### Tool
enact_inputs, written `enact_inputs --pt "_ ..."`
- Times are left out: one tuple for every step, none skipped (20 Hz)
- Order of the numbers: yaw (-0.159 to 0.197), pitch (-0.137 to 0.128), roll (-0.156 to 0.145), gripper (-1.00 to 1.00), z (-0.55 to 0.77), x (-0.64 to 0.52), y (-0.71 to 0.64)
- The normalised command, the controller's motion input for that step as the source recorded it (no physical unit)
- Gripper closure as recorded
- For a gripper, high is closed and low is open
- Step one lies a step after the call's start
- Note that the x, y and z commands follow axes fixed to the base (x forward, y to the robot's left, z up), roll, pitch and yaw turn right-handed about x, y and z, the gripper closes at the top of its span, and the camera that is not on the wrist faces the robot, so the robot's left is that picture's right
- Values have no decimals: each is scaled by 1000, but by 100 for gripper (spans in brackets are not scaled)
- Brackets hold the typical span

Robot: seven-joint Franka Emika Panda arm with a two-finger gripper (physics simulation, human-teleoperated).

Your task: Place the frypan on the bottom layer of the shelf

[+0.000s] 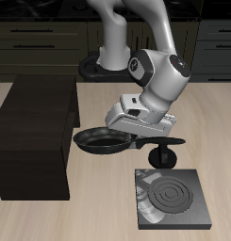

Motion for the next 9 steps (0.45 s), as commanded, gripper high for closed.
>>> enact_inputs --pt "7 -6 -103 100 -83 132 -457" --pt "-2 34 -60 100 -108 176 -556" --pt "-28 24 -27 100 -37 79 -235" --pt "-57 41 -126 100 -85 194 -732" --pt "13 21 -45 100 -57 130 -385" --pt "-61 63 -139 100 -119 217 -756" --pt "51 26 -106 100 -130 152 -377" --pt "39 72 -82 100 -136 132 -415" --pt "-9 69 -131 100 -128 3 -242"
